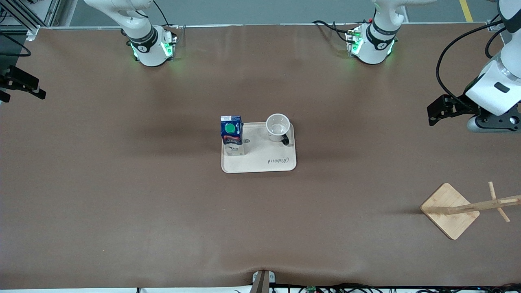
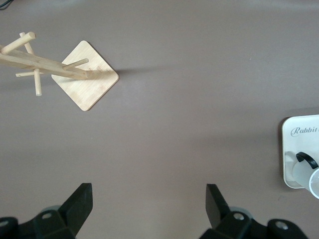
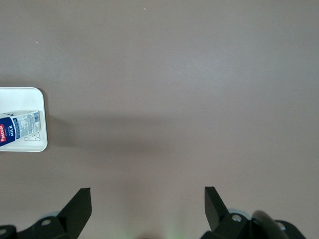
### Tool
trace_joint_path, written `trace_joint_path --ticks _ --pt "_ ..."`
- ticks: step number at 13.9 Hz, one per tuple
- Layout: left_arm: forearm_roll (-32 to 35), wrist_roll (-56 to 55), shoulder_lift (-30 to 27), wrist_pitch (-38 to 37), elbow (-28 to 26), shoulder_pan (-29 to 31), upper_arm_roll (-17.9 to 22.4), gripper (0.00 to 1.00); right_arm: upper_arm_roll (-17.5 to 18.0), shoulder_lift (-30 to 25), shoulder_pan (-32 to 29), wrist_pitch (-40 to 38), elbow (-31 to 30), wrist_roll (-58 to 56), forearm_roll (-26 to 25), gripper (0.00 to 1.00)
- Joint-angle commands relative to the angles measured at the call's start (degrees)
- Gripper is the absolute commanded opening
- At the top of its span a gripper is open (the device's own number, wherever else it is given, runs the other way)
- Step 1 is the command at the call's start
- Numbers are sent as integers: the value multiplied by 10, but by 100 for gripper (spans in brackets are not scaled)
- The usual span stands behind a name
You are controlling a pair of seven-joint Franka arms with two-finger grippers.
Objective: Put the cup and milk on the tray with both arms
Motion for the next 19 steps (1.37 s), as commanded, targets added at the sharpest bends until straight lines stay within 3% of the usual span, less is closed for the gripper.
trace_joint_path --ticks 1,6,11,19 --pt "-7 -3 -4 -8 -1 2 0 100 5 -2 -10 -3 0 -4 13 100" --pt "-8 -15 -11 -6 -5 -3 -3 100 5 -2 -12 -4 0 -4 13 100" --pt "-8 -56 -63 -4 -62 3 -13 100 6 -3 -13 -5 0 -3 13 100" --pt "-8 -5 -57 -8 -41 39 -6 100 5 -3 -13 -10 1 -4 21 100"
